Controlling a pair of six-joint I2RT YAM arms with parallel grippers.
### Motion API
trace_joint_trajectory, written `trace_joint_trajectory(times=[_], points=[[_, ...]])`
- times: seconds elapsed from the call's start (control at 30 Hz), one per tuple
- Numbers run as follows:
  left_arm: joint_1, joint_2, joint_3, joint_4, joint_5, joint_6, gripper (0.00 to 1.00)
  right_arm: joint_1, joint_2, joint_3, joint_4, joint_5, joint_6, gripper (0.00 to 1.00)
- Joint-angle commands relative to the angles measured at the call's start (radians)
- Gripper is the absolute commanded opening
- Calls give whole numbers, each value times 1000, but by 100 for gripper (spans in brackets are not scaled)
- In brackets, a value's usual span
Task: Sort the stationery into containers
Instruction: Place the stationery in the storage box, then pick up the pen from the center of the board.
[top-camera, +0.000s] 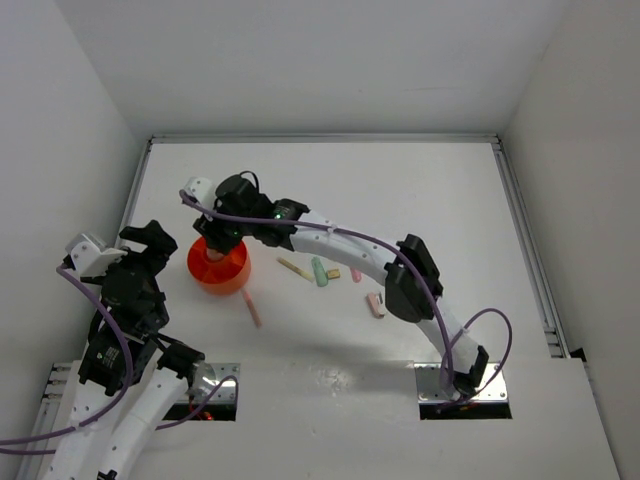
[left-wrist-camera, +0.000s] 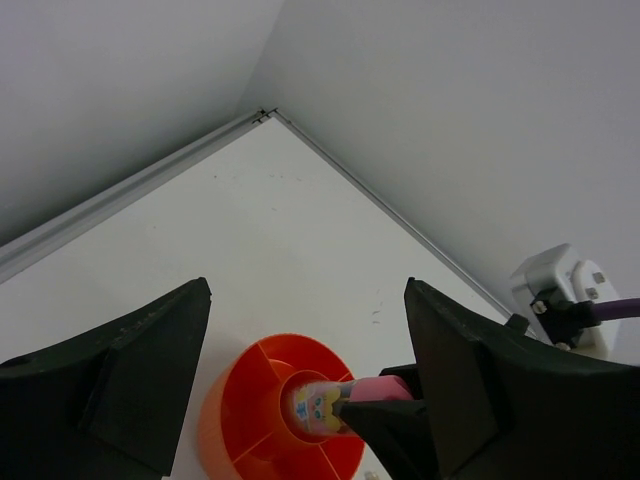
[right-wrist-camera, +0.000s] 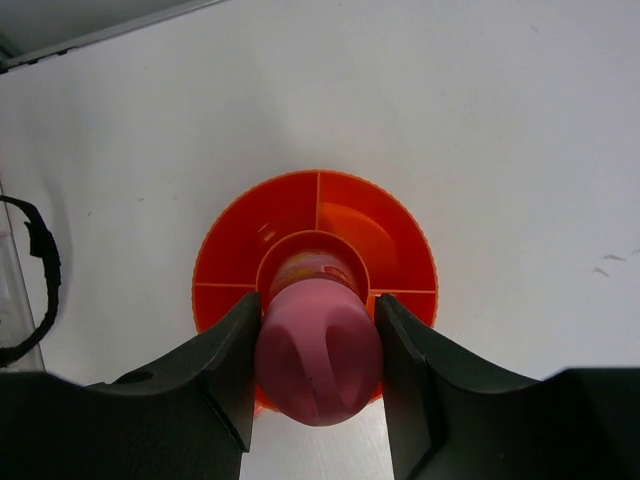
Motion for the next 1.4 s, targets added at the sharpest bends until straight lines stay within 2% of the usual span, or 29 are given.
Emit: trace_joint_trajectory(times=[0.0,0.1,0.27,0.3,0.47,0.5,0.57,0.6,0.67,0.7,0.83,0.9,0.97,1.0,1.03,1.07,1.1,1.13,1.2,1.23,1.27,1.3,1.33,1.37], points=[[8,-7,0,30,-3,6,84,-2,24,31,19,-49,13,0],[8,-7,0,30,-3,6,84,-2,33,31,19,-58,22,0],[8,-7,0,30,-3,6,84,-2,33,31,19,-67,22,12],[8,-7,0,30,-3,6,84,-2,33,31,19,-67,22,19],[8,-7,0,30,-3,15,84,-2,33,40,10,-67,22,38],[8,-7,0,30,-3,15,84,-2,33,49,10,-67,22,46],[8,-7,0,30,6,15,84,-2,22,50,10,-67,22,51],[8,-7,0,30,6,15,84,-2,13,50,10,-67,22,58],[8,-7,0,30,6,15,84,-2,13,68,10,-67,22,59],[8,-7,0,30,6,15,84,-2,13,68,10,-67,22,67],[8,-7,0,30,6,15,85,-2,-9,99,1,-48,22,69],[8,-7,-9,41,39,24,85,-2,-38,99,-8,-26,11,69],[8,3,-9,55,81,39,70,-2,-70,99,-8,17,-10,58],[8,3,-9,64,155,55,58,-2,-91,90,-8,110,-33,49],[8,21,-9,64,203,55,29,-2,-142,65,-8,170,-46,12],[8,54,3,64,257,55,17,-2,-172,38,30,237,-59,0],[8,78,3,64,320,65,7,-13,-209,-48,56,372,-99,0],[8,104,15,52,442,65,0,-13,-248,-105,85,428,-118,0],[8,211,15,14,565,32,0,-42,-375,-229,171,526,-156,0],[8,255,5,0,671,32,0,-65,-412,-344,185,543,-194,15],[-7,306,4,-16,717,21,0,-79,-442,-389,185,552,-208,61],[-21,360,4,-54,754,21,0,-89,-487,-468,165,575,-225,77],[-39,477,4,-86,767,12,2,-115,-498,-499,144,575,-236,81],[-96,533,4,-112,750,12,14,-132,-509,-533,128,586,-236,68]])
